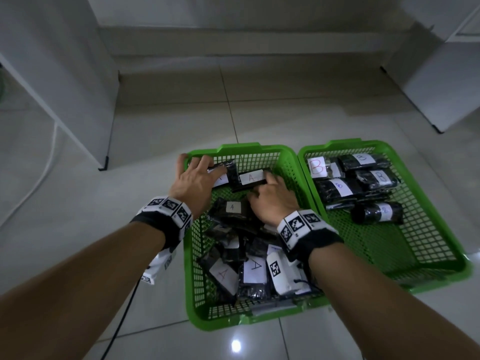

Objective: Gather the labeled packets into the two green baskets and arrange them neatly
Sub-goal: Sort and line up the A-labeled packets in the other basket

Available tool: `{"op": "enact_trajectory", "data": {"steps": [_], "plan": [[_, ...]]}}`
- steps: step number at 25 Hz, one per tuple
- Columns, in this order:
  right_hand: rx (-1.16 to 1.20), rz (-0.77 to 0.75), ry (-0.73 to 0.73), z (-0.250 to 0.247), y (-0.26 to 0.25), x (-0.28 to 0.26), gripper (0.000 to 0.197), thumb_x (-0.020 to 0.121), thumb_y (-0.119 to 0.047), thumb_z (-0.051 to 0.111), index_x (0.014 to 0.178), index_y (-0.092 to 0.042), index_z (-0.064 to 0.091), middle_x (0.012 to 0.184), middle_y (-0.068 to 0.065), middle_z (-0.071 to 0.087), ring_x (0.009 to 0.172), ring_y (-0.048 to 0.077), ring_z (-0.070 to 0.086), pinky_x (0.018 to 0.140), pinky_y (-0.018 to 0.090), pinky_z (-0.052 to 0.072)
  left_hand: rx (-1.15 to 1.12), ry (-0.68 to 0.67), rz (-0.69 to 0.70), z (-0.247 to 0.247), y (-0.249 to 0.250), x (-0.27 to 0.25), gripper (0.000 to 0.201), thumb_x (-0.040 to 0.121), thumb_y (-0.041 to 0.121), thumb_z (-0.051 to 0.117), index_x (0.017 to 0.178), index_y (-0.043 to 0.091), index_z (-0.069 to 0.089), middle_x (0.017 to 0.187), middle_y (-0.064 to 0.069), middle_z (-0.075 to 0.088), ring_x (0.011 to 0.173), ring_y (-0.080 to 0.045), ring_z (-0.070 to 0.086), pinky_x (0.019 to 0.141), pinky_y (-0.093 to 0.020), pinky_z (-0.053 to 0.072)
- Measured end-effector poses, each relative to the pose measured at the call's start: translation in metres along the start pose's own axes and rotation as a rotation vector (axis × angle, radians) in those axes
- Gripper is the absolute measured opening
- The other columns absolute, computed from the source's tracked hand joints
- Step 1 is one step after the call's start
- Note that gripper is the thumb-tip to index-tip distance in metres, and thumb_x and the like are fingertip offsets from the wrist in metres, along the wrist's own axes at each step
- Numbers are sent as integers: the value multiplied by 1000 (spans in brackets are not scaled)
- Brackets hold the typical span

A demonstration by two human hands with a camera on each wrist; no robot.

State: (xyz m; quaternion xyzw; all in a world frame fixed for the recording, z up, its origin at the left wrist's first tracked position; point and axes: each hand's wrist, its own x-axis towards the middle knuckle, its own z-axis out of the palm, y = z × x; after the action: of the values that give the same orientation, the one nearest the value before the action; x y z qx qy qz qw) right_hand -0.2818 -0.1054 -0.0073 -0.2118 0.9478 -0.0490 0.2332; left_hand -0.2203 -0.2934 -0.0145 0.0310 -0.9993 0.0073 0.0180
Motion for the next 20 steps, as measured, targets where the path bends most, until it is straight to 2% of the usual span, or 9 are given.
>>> {"op": "enact_trajectory", "data": {"steps": [2, 4, 6, 8, 10, 11, 15, 18, 20], "plan": [[36, 44, -8, -11, 6, -1, 39, 103, -38, 46, 124, -13, 67, 165, 3, 23, 148, 33, 26, 114, 49, 38, 0, -16, -8, -1, 0, 0, 72, 74, 8, 64, 135, 39, 43, 136, 0, 40, 130, -24, 39, 119, -55, 3], [105, 66, 147, -25, 11, -4, 27, 100, -25, 54, 116, -9, 69, 137, 12, 55, 127, 32, 54, 90, 34, 49, -17, -15, -13, -2, 0, 1, 66, 75, 11, 64, 133, 37, 46, 137, 1, 41, 131, -23, 38, 120, -54, 1], [87, 114, 191, -39, 12, 0, 25, 96, -10, 60, 120, -7, 65, 118, 10, 65, 108, 28, 64, 76, 29, 46, -27, -4, -17, -1, -1, 0, 63, 75, 12, 65, 131, 35, 47, 136, 2, 42, 130, -23, 39, 120, -54, 3], [35, 145, 34, -46, 6, 6, 51, 93, -3, 64, 141, -6, 47, 125, 13, 63, 111, 30, 63, 81, 33, 50, -35, 6, -19, -3, -1, -1, 61, 75, 13, 65, 130, 34, 48, 135, 2, 43, 128, -23, 41, 120, -53, 5], [-9, 152, -48, -43, 0, 13, 74, 92, -2, 65, 155, -6, 25, 135, 17, 57, 120, 34, 60, 95, 39, 53, -40, -3, -23, -6, 0, 0, 61, 75, 13, 66, 129, 35, 48, 134, 2, 43, 129, -22, 40, 120, -52, 5], [-30, 156, -47, -41, -1, 15, 76, 92, 0, 64, 156, -5, 22, 139, 19, 54, 123, 35, 59, 99, 41, 51, -41, -10, -24, -6, 1, 1, 62, 75, 13, 67, 130, 35, 47, 135, 3, 42, 130, -22, 40, 120, -52, 4], [-83, 155, -23, -36, -2, 10, 50, 95, 6, 55, 143, -1, 40, 138, 18, 55, 125, 33, 57, 99, 40, 48, -18, -39, -27, -6, 1, -1, 68, 73, 11, 68, 131, 36, 44, 136, 0, 41, 131, -24, 40, 120, -55, 4], [-47, 154, -36, -33, 3, 9, 64, 95, 6, 55, 152, -1, 27, 138, 19, 53, 127, 33, 55, 103, 41, 48, 1, -53, -29, -7, 1, 1, 76, 72, 12, 71, 136, 37, 38, 139, -1, 40, 132, -25, 40, 120, -56, 5], [-12, 127, -52, -35, 4, 10, 79, 92, 2, 63, 156, -2, 16, 133, 19, 56, 121, 33, 59, 100, 42, 51, 5, -66, -25, -8, 1, 0, 79, 73, 15, 72, 138, 37, 34, 140, -1, 40, 133, -24, 40, 120, -56, 4]]}}
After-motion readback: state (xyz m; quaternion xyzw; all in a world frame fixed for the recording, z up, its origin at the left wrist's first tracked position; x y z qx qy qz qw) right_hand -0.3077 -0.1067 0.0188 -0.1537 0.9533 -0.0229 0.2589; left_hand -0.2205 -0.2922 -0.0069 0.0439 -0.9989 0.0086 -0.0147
